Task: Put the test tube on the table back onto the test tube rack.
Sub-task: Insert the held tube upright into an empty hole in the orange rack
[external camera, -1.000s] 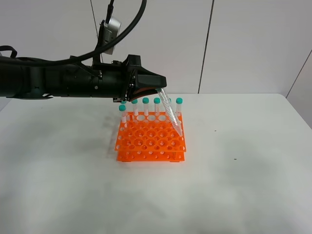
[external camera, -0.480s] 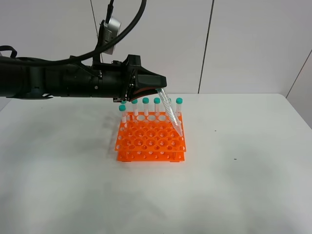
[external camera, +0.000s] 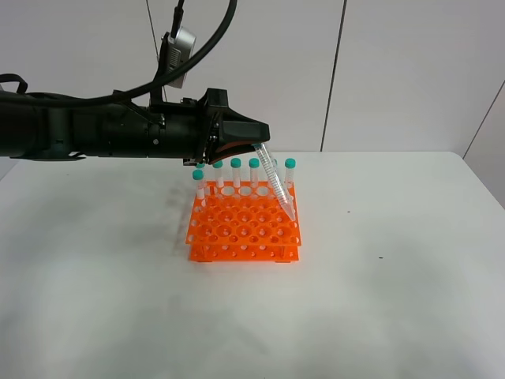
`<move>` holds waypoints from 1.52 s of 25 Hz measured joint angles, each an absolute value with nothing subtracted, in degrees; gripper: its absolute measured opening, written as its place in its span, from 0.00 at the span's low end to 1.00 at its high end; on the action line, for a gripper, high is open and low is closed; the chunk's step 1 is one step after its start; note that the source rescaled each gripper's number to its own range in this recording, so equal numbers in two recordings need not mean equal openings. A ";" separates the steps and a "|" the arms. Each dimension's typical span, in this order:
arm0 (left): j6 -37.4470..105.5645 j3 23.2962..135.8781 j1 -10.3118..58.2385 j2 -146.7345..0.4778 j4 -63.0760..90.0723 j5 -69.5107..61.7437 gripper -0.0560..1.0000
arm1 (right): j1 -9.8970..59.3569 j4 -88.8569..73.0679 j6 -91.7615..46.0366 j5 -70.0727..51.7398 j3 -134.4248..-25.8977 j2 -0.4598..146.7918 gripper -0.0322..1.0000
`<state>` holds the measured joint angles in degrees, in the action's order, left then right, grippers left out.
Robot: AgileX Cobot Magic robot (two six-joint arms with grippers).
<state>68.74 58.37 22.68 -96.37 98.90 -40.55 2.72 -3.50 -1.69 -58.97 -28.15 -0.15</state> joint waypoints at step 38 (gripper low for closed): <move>5.92 56.59 31.11 -74.37 0.40 -6.24 0.06 | 2.72 -3.92 -1.69 -58.97 -28.15 -0.15 1.00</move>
<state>5.92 56.59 31.11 -74.37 0.40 -6.24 2.72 -3.92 -1.69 -58.97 -28.15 -0.15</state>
